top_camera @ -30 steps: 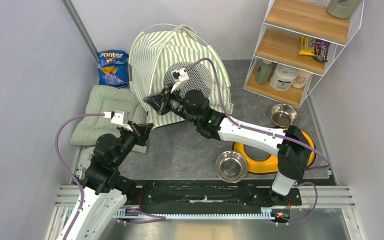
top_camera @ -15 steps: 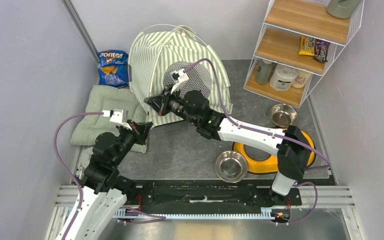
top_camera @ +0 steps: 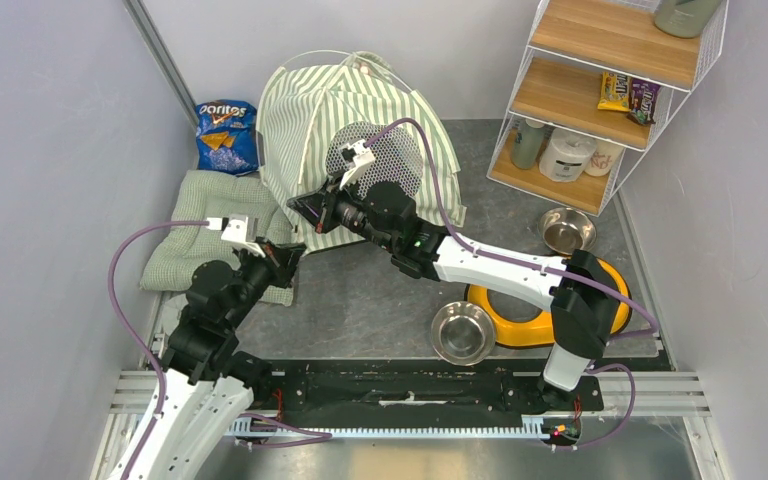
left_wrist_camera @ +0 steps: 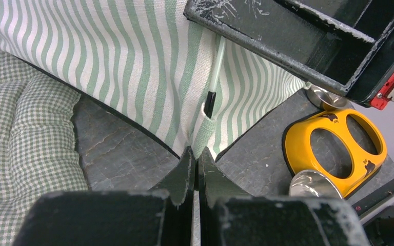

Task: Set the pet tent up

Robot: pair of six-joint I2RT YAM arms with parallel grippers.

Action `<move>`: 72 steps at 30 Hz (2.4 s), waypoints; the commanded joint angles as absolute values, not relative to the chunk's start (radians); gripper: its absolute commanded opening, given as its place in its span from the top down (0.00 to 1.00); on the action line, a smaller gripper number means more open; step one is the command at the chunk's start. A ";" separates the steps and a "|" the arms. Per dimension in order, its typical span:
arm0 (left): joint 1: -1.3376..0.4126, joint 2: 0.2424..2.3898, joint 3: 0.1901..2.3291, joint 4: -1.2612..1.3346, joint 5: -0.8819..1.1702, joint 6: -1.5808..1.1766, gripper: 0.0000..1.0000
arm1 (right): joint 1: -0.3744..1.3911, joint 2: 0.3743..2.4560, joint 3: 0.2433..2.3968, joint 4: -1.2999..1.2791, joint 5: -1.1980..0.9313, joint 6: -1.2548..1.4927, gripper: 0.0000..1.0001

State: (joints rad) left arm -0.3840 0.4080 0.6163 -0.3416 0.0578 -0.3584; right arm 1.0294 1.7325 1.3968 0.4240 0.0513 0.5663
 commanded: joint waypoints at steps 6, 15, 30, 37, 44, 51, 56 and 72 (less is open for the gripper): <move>-0.386 0.423 0.688 -0.267 0.088 -0.365 0.98 | 1.015 1.752 1.412 0.432 0.048 0.469 1.00; -0.385 0.441 0.706 -0.259 0.093 -0.362 0.98 | 1.025 1.759 1.411 0.405 0.092 0.433 1.00; -0.385 0.398 0.682 -0.309 0.124 -0.321 0.98 | 1.025 1.742 1.459 0.362 0.268 0.496 1.00; -0.387 0.399 0.662 -0.291 0.127 -0.322 0.98 | 1.025 1.746 1.457 0.379 0.234 0.506 1.00; -0.385 0.427 0.673 -0.252 0.130 -0.323 0.98 | 1.032 1.763 1.448 0.407 0.054 0.467 1.00; -0.385 0.465 0.690 -0.245 0.107 -0.319 0.98 | 1.035 1.751 1.421 0.459 -0.048 0.471 1.00; -0.385 0.458 0.699 -0.251 0.099 -0.319 0.98 | 1.036 1.757 1.422 0.429 0.005 0.462 1.00; -0.385 0.394 0.669 -0.246 0.121 -0.283 0.98 | 1.035 1.766 1.465 0.313 0.214 0.446 1.00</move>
State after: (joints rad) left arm -0.3840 0.4149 0.6449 -0.3302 0.0883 -0.3145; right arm 1.0630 1.7504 1.4414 0.3397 0.1532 0.5289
